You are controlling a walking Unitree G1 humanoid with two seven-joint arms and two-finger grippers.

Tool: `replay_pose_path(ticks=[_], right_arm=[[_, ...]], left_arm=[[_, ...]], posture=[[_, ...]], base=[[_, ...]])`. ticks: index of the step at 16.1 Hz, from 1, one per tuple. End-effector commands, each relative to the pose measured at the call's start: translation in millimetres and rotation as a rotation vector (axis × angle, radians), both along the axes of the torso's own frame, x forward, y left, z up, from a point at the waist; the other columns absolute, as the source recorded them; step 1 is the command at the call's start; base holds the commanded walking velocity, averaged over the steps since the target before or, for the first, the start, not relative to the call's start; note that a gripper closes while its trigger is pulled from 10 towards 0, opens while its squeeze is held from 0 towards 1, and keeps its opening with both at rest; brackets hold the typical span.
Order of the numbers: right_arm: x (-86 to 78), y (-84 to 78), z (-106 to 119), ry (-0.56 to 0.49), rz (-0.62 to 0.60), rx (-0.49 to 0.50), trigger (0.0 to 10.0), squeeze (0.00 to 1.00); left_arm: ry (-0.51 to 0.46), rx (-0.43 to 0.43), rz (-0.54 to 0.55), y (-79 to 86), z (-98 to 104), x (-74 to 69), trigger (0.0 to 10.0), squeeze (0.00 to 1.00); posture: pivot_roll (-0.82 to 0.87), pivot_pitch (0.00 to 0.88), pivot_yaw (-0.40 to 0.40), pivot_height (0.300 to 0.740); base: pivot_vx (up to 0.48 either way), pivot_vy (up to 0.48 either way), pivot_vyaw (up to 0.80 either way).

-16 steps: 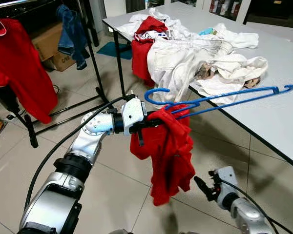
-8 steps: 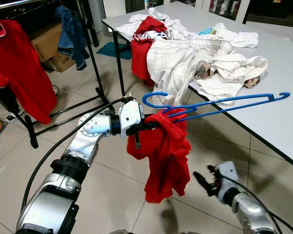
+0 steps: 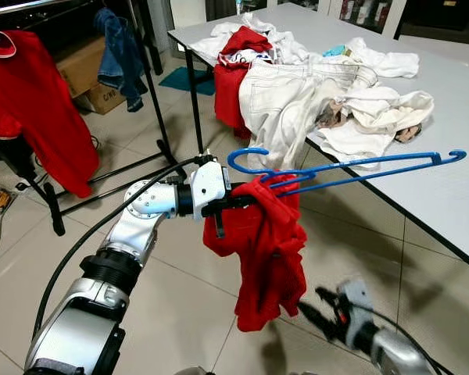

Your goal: Hang hanger

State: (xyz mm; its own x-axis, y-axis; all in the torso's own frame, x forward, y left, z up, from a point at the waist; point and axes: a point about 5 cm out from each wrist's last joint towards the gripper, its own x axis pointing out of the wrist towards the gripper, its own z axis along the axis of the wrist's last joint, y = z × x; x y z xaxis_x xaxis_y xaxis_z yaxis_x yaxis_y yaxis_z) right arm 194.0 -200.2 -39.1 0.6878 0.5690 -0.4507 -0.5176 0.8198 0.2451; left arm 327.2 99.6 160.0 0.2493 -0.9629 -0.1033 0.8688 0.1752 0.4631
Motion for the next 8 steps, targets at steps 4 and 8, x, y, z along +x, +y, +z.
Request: replay_pose_path(ticks=[4, 8], right_arm=[[23.4, 11.4, 10, -0.072, -0.04, -0.028, 10.0, 0.0], [40.3, 17.1, 17, -0.104, -0.071, -0.044, 10.0, 0.0]], left_arm=[[-0.03, -0.007, -0.025, -5.7, 6, -0.9, 10.0, 0.0], [-0.03, -0.007, -0.029, -7.2, 5, -1.6, 10.0, 0.0]], posture=[[-0.13, 0.0, 0.077, 0.74], [-0.12, 0.0, 0.074, 0.74]], base=[[0.0, 0.0, 0.0], [0.0, 0.0, 0.0]])
